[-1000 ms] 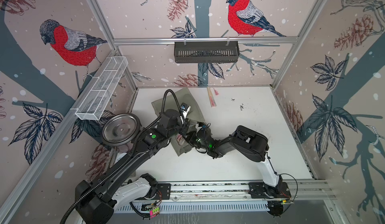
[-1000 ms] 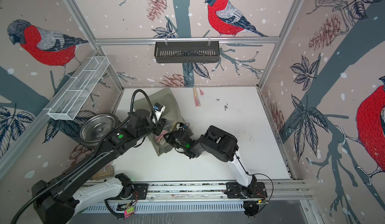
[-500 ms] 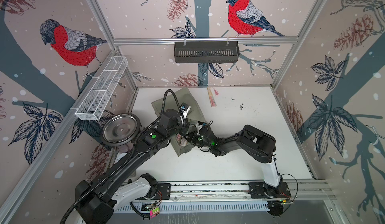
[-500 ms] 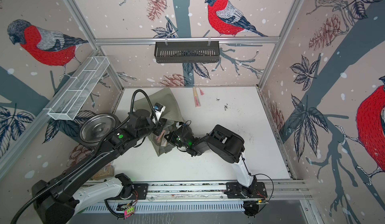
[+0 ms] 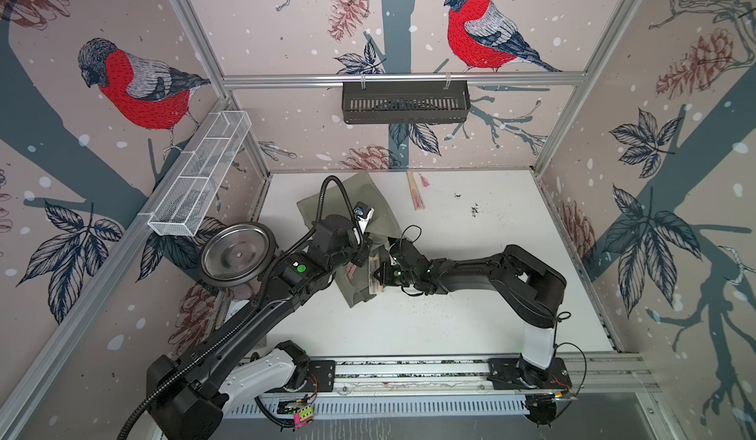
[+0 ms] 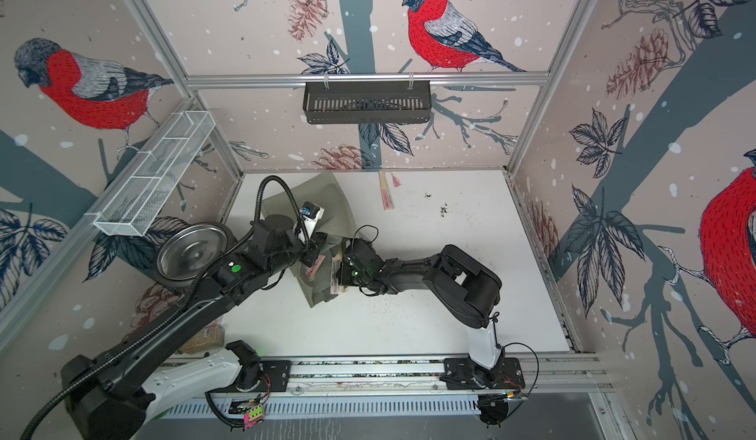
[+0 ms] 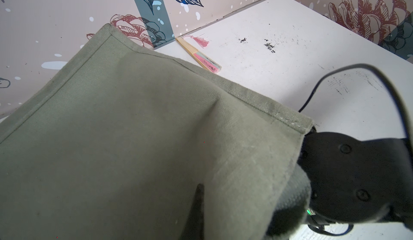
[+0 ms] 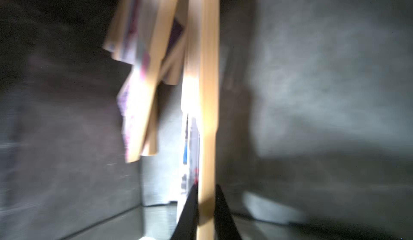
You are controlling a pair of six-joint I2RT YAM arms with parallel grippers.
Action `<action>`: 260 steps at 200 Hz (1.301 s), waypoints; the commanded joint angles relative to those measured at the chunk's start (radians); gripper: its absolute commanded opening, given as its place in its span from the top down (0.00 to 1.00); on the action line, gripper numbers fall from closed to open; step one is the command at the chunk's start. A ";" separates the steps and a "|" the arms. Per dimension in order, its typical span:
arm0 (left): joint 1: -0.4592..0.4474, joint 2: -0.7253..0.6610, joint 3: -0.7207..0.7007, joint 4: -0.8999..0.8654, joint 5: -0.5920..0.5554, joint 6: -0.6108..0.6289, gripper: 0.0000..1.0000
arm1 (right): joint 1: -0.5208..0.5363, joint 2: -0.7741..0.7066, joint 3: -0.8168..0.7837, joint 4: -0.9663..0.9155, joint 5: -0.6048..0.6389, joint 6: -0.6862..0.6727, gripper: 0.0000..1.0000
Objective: Take out the folding fans from the tote bags
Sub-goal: Pick up the folding fan from the canvas bag.
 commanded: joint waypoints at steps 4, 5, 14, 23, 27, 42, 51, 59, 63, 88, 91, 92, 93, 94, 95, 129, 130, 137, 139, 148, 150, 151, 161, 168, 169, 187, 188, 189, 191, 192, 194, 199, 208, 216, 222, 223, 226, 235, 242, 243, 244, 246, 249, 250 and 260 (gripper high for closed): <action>-0.003 0.003 0.007 0.027 0.015 0.011 1.00 | 0.009 -0.011 0.037 -0.166 0.051 -0.110 0.86; -0.003 0.003 0.006 0.027 0.015 0.011 1.00 | 0.009 -0.011 0.038 -0.170 0.052 -0.113 0.86; -0.003 0.002 0.006 0.027 0.015 0.011 1.00 | 0.010 -0.016 0.057 -0.203 0.050 -0.130 0.86; -0.002 -0.001 0.002 0.031 0.011 0.011 1.00 | 0.005 -0.032 0.055 -0.204 0.047 -0.143 0.85; -0.003 -0.001 0.001 0.032 0.010 0.011 1.00 | 0.003 -0.041 0.053 -0.202 0.041 -0.152 0.85; -0.004 0.000 0.005 0.031 0.010 0.011 1.00 | -0.010 -0.057 0.069 -0.241 0.043 -0.188 0.85; -0.004 0.002 0.006 0.028 0.015 0.011 1.00 | -0.018 -0.057 0.079 -0.256 0.038 -0.205 0.84; -0.004 0.001 0.006 0.027 0.015 0.012 1.00 | -0.019 -0.059 0.081 -0.256 0.029 -0.211 0.84; -0.004 0.000 0.005 0.029 0.013 0.012 1.00 | -0.019 -0.059 0.081 -0.252 0.023 -0.210 0.84; -0.004 -0.002 0.005 0.031 0.010 0.013 1.00 | -0.018 -0.047 0.068 -0.175 -0.078 -0.178 0.80; -0.004 -0.001 0.005 0.030 0.011 0.013 1.00 | -0.016 -0.041 0.070 -0.169 -0.087 -0.175 0.80; -0.004 -0.001 0.005 0.030 0.011 0.013 1.00 | -0.016 -0.038 0.071 -0.168 -0.088 -0.174 0.79; -0.004 0.000 0.006 0.030 0.011 0.013 1.00 | -0.015 -0.037 0.072 -0.167 -0.091 -0.174 0.79; -0.004 0.000 0.006 0.029 0.011 0.013 1.00 | -0.015 -0.034 0.074 -0.166 -0.093 -0.173 0.79; -0.004 0.000 0.006 0.029 0.011 0.012 1.00 | -0.016 -0.032 0.075 -0.166 -0.095 -0.172 0.79; -0.006 0.002 0.001 0.032 0.007 0.012 1.00 | 0.002 0.039 0.113 -0.163 -0.078 -0.152 0.73; -0.006 0.002 0.001 0.033 0.007 0.012 1.00 | 0.004 0.041 0.114 -0.163 -0.079 -0.152 0.73; -0.006 0.003 0.002 0.030 0.009 0.013 1.00 | 0.007 0.052 0.122 -0.163 -0.081 -0.152 0.71; -0.006 0.004 0.003 0.030 0.009 0.013 1.00 | 0.007 0.057 0.123 -0.163 -0.082 -0.152 0.71; -0.006 0.006 0.006 0.028 0.013 0.012 1.00 | 0.009 0.069 0.130 -0.161 -0.081 -0.150 0.70; -0.006 0.006 0.007 0.027 0.014 0.012 1.00 | 0.009 0.070 0.130 -0.159 -0.081 -0.148 0.70; -0.006 0.006 0.006 0.028 0.014 0.012 1.00 | 0.009 0.070 0.129 -0.159 -0.081 -0.148 0.70; -0.006 0.006 0.006 0.028 0.014 0.013 1.00 | 0.010 0.073 0.130 -0.146 -0.090 -0.138 0.70; -0.006 0.005 0.002 0.030 0.010 0.013 1.00 | 0.010 0.074 0.129 -0.135 -0.097 -0.130 0.70; -0.006 0.005 0.002 0.030 0.010 0.012 1.00 | 0.010 0.074 0.129 -0.135 -0.098 -0.129 0.70; -0.006 0.006 0.002 0.030 0.008 0.013 1.00 | 0.011 0.060 0.124 -0.110 -0.121 -0.113 0.69; -0.006 0.006 0.003 0.030 0.008 0.013 1.00 | 0.011 0.059 0.123 -0.107 -0.122 -0.112 0.69; -0.006 0.006 0.005 0.030 0.008 0.013 1.00 | 0.011 0.057 0.121 -0.106 -0.123 -0.111 0.69; -0.006 0.006 0.005 0.029 0.008 0.013 1.00 | 0.012 0.055 0.120 -0.101 -0.124 -0.111 0.69; -0.006 0.007 0.005 0.028 0.009 0.013 1.00 | 0.013 0.055 0.119 -0.099 -0.125 -0.111 0.69; -0.006 0.007 0.005 0.028 0.009 0.013 1.00 | 0.014 0.052 0.118 -0.096 -0.126 -0.109 0.69; -0.006 0.007 0.004 0.028 0.010 0.013 1.00 | 0.014 0.046 0.113 -0.087 -0.129 -0.106 0.69; -0.005 0.006 0.005 0.028 0.009 0.013 1.00 | 0.022 0.042 0.106 -0.071 -0.137 -0.103 0.69; -0.007 0.005 0.002 0.030 0.006 0.013 1.00 | 0.024 0.042 0.107 -0.068 -0.146 -0.099 0.69; -0.006 0.005 0.001 0.030 0.005 0.013 1.00 | 0.024 0.044 0.107 -0.066 -0.154 -0.092 0.69; -0.006 0.006 0.001 0.030 0.006 0.013 1.00 | 0.024 0.044 0.107 -0.065 -0.155 -0.090 0.69; -0.005 0.006 0.001 0.030 0.005 0.013 1.00 | 0.024 0.044 0.104 -0.060 -0.160 -0.088 0.68; -0.006 0.008 0.003 0.030 0.005 0.013 1.00 | 0.028 0.041 0.096 -0.040 -0.164 -0.084 0.66; -0.006 0.011 0.005 0.028 0.006 0.014 1.00 | 0.036 0.038 0.096 -0.043 -0.146 -0.089 0.63; -0.006 0.011 0.006 0.027 0.007 0.014 1.00 | 0.036 0.038 0.097 -0.046 -0.141 -0.091 0.63; -0.006 0.011 0.006 0.027 0.007 0.014 1.00 | 0.038 0.038 0.098 -0.049 -0.136 -0.092 0.63; -0.006 0.012 0.006 0.027 0.007 0.014 1.00 | 0.041 0.038 0.101 -0.054 -0.129 -0.096 0.62; -0.006 0.013 0.006 0.028 0.009 0.014 1.00 | 0.046 0.040 0.106 -0.067 -0.116 -0.103 0.62; -0.006 0.013 0.006 0.027 0.009 0.014 1.00 | 0.047 0.041 0.109 -0.072 -0.112 -0.106 0.62; -0.006 0.012 0.006 0.027 0.011 0.014 1.00 | 0.060 0.053 0.131 -0.106 -0.078 -0.131 0.62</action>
